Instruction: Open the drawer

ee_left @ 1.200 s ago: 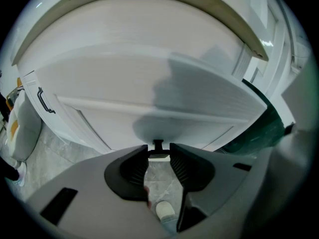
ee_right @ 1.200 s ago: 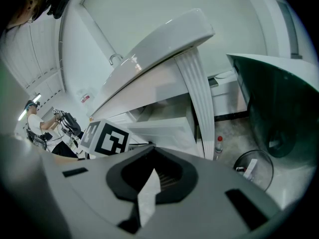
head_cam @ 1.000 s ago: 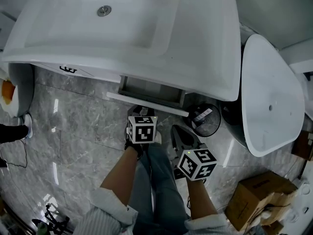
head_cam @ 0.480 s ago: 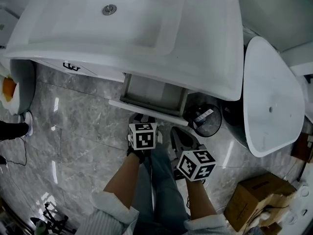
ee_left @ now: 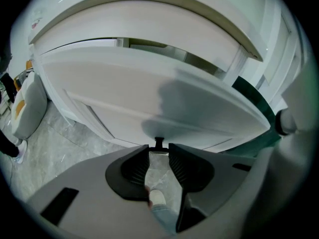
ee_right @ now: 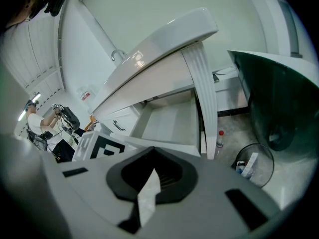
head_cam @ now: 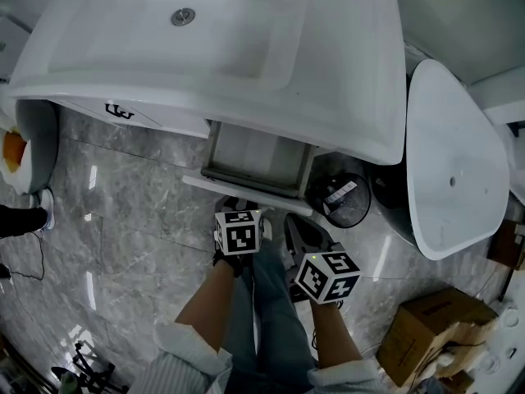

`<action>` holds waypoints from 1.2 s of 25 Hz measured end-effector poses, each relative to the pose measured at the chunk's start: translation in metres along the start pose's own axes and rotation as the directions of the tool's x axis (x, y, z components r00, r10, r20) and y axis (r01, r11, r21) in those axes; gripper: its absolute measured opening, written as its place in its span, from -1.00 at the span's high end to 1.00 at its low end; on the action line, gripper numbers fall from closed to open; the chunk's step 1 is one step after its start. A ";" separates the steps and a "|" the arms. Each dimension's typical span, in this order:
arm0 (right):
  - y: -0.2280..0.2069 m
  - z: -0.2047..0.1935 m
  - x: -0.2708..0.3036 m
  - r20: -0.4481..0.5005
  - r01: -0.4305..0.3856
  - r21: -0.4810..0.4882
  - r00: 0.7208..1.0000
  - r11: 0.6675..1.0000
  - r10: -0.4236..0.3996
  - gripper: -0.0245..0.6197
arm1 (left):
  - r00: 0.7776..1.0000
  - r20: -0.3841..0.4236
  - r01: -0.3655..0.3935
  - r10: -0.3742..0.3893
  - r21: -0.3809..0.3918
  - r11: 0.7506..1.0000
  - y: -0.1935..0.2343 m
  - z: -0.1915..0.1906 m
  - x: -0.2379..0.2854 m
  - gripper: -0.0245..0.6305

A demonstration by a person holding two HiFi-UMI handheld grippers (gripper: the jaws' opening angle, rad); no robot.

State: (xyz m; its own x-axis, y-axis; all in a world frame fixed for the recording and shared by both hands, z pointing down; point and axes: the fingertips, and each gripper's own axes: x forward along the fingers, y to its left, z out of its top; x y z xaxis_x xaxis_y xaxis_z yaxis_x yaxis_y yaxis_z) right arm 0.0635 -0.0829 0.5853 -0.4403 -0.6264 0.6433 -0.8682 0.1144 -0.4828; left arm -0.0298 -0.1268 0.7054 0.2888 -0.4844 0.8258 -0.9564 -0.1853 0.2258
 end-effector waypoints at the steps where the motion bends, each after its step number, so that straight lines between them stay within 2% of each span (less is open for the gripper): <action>1: 0.000 -0.001 0.000 -0.001 0.000 0.001 1.000 1.000 0.000 0.91 | 1.000 -0.002 0.000 0.000 -0.001 1.000 0.000 -0.001 0.001 0.52; 18: -0.006 -0.014 0.000 -0.024 0.011 0.008 1.000 1.000 -0.010 0.91 | 0.999 0.029 0.015 -0.016 0.027 1.000 0.001 -0.002 0.005 0.49; 30: 0.010 -0.013 -0.010 -0.041 -0.005 -0.001 0.999 1.000 0.005 0.91 | 1.000 -0.002 0.023 -0.023 0.037 0.999 -0.005 -0.022 -0.027 0.53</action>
State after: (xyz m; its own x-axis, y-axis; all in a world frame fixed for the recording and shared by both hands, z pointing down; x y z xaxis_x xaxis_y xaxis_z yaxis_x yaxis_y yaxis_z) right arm 0.0562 -0.0653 0.5820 -0.4536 -0.5938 0.6646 -0.8661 0.1181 -0.4857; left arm -0.0340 -0.0939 0.6931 0.3103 -0.4782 0.8216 -0.9473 -0.2276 0.2253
